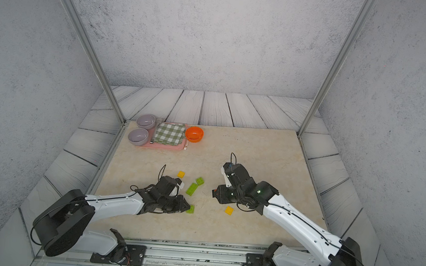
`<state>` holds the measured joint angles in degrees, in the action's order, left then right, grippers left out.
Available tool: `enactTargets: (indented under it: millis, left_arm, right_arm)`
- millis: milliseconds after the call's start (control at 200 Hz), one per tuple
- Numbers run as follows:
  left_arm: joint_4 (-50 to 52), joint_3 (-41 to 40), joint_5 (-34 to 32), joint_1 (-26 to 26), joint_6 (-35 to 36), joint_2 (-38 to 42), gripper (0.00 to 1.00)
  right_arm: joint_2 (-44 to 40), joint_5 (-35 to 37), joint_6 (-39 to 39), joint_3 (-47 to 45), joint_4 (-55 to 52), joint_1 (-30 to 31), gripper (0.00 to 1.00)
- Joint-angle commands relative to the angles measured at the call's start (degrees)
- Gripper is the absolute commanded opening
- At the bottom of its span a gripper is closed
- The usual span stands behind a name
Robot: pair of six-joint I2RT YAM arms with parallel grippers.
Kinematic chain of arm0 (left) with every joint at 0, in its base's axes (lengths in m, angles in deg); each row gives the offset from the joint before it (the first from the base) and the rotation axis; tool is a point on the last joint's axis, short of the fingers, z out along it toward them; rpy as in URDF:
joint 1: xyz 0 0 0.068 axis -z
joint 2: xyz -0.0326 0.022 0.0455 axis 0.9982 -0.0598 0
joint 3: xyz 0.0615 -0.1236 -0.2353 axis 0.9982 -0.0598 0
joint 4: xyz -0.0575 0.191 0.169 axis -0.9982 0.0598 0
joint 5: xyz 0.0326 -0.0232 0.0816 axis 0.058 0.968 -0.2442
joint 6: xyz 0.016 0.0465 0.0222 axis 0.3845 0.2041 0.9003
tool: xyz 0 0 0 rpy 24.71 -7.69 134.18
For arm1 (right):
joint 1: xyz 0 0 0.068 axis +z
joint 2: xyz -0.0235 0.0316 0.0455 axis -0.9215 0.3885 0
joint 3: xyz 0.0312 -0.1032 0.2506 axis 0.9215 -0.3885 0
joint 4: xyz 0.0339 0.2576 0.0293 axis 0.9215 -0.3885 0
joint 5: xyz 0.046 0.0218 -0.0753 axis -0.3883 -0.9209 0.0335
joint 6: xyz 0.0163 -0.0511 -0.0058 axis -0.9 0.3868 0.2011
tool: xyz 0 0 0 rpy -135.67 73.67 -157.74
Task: Assemble the letter r with lego
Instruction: Move the lego brick at the center of the board, then assemble the lego brick with the lego brick.
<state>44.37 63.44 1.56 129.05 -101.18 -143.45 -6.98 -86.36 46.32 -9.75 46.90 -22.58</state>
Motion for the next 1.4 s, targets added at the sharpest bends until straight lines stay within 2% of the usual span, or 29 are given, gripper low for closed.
enactTargets:
  millis: [0, 240, 335, 405, 515, 615, 786, 876, 976, 1081, 1396]
  left_arm:
    - [-4.19, -1.06, 0.27, 2.03, -3.5, -2.46, 0.21]
    - [-10.28, 4.24, -0.66, 6.99, -8.1, -9.78, 0.22]
    - [-11.19, 5.03, -1.03, 7.35, -8.93, -9.58, 0.28]
    - [-10.73, 5.73, -1.05, 7.35, -8.75, -8.37, 0.36]
    - [-9.39, 6.45, -0.63, 7.36, -8.03, -5.68, 0.45]
    - [-7.09, 6.22, -1.15, 7.34, -6.93, -1.53, 0.45]
    - [1.75, 4.96, -6.3, 6.5, -2.68, 10.03, 0.46]
    - [0.91, 2.09, -6.59, 4.06, -2.01, 16.24, 0.46]
    - [0.26, -0.45, -3.47, 0.78, -1.97, 21.09, 0.46]
    - [-0.81, -2.75, 0.84, -1.52, -2.29, 23.02, 0.45]
    - [-15.2, -10.24, 10.85, -7.47, -7.8, 20.11, 0.41]
  right_arm:
    - [-0.28, 1.49, -0.96, -0.7, -0.82, 0.09, 0.0]
    - [0.34, 8.44, -3.33, -0.39, -5.78, 0.09, 0.0]
    - [0.46, 11.12, -4.32, -0.29, -8.14, 0.14, 0.0]
    - [0.6, 11.85, -4.96, -0.34, -9.34, 0.09, 0.0]
    - [0.65, 13.6, -7.63, -0.47, -10.66, 0.1, 0.0]
    - [0.73, 15.11, -10.86, 0.16, -12.3, 0.8, 0.0]
    - [2.89, 17.66, -20.97, 1.93, -13.48, 6.81, 0.0]
    - [6.97, 18.21, -25.6, 3.95, -13.5, 10.93, 0.0]
    - [12.07, 19.48, -29.36, 6.23, -12.89, 15.03, 0.0]
    - [16.83, 18.51, -32.38, 8.12, -11.78, 16.46, 0.0]
    - [26.0, 17.29, -40.46, 14.67, -15.02, 17.18, 0.0]
